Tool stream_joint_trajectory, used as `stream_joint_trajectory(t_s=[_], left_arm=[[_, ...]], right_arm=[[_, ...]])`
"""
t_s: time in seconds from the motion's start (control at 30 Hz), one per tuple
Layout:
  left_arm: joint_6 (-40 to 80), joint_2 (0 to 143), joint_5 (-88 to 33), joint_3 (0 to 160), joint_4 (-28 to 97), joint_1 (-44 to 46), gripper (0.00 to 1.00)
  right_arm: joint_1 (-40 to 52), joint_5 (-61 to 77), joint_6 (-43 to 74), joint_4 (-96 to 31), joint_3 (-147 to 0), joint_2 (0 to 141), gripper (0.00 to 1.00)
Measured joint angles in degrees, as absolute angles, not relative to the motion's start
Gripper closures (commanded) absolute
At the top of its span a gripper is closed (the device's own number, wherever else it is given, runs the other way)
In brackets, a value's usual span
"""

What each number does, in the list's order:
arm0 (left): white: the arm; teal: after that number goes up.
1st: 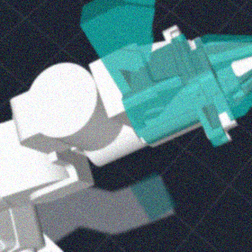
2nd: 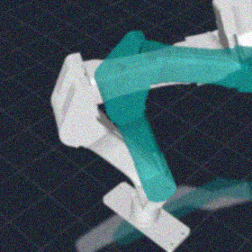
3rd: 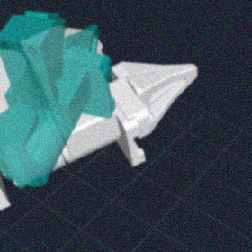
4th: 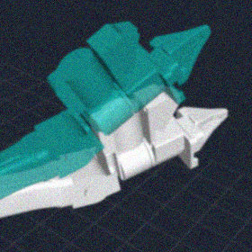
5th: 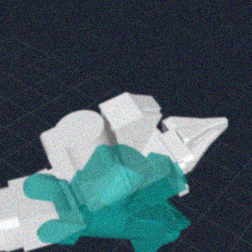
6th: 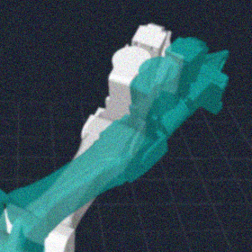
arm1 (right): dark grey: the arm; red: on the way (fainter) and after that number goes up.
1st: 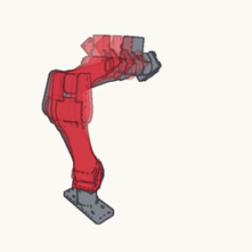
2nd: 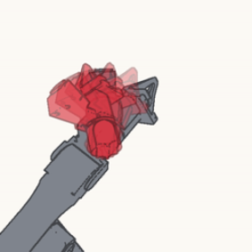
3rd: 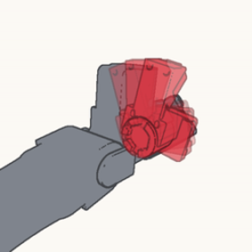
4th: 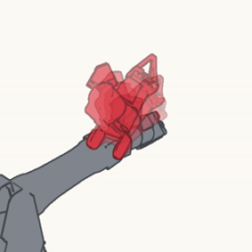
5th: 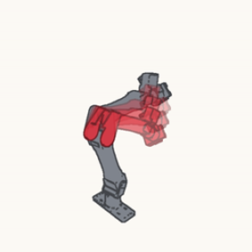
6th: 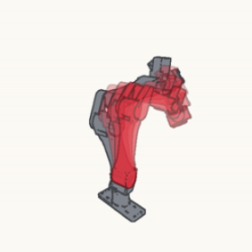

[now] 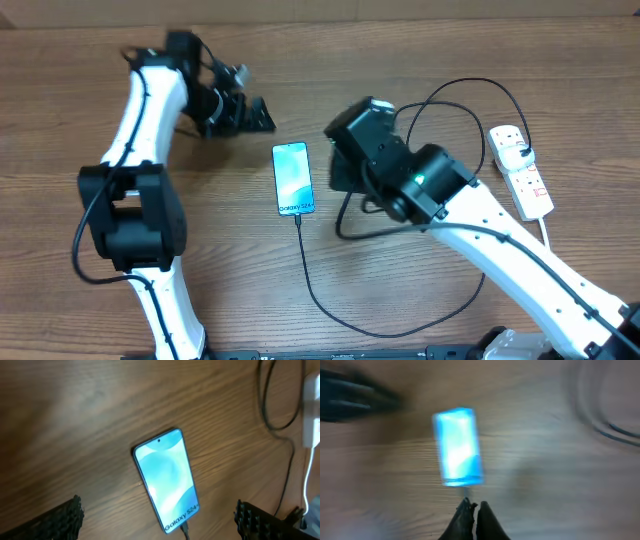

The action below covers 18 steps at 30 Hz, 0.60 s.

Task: Plug charger to phone and switch on socket
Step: 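Move the right gripper to the white power strip's orange switch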

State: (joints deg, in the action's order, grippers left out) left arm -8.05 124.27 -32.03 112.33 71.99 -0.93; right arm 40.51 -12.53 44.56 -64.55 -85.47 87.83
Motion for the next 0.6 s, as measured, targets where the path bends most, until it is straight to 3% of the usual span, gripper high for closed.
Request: stream_joint_trajectory(t_s=[0.13, 0.27, 0.6], left_arm=[[-9.0, 121.2, -31.0, 118.3, 76.0, -1.8, 0.0], [-9.2, 111.9, -29.9, 118.6, 78.1, -1.7, 0.0], [-7.1, 81.5, -21.0, 119.8, 81.6, -1.6, 0.0]], right_arm=[[29.7, -18.1, 49.8, -73.3, -85.1, 87.8, 0.96], [16.4, -20.1, 50.9, -74.4, -83.4, 87.8, 0.96], [-15.9, -1.9, 31.4, -62.4, -78.2, 91.0, 0.96]])
